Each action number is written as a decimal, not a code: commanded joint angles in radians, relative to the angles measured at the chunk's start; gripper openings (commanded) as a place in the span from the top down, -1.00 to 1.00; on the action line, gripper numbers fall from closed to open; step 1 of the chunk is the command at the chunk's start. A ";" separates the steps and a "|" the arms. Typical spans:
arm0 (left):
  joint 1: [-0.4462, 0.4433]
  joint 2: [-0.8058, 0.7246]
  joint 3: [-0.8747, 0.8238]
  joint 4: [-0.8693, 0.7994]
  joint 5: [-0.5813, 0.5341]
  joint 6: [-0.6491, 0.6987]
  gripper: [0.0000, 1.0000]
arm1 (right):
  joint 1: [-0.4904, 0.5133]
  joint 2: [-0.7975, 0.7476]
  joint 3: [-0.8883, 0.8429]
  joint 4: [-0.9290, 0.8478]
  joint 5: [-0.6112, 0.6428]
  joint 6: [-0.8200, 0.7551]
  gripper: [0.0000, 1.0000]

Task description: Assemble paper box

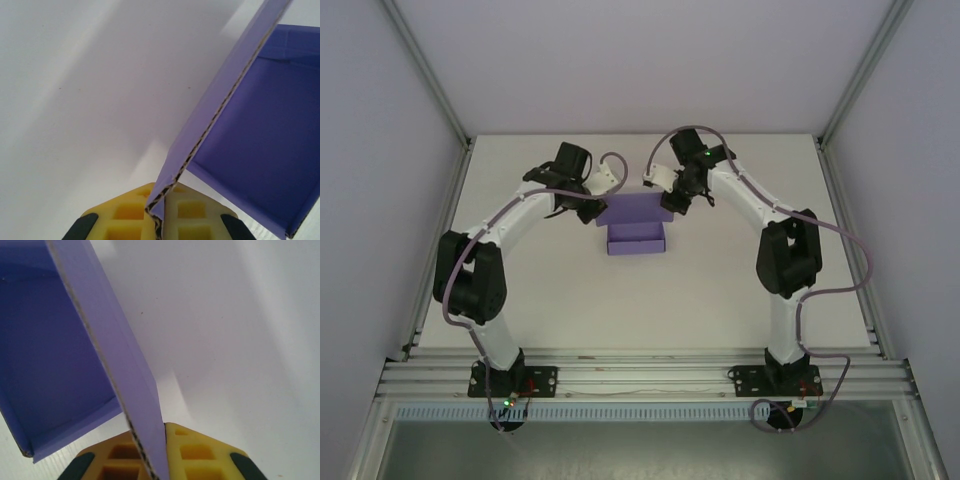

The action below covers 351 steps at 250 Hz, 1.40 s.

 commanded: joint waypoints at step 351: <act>-0.125 0.023 -0.230 0.653 -0.209 -1.006 1.00 | 0.120 -0.113 -0.333 0.675 0.331 1.183 1.00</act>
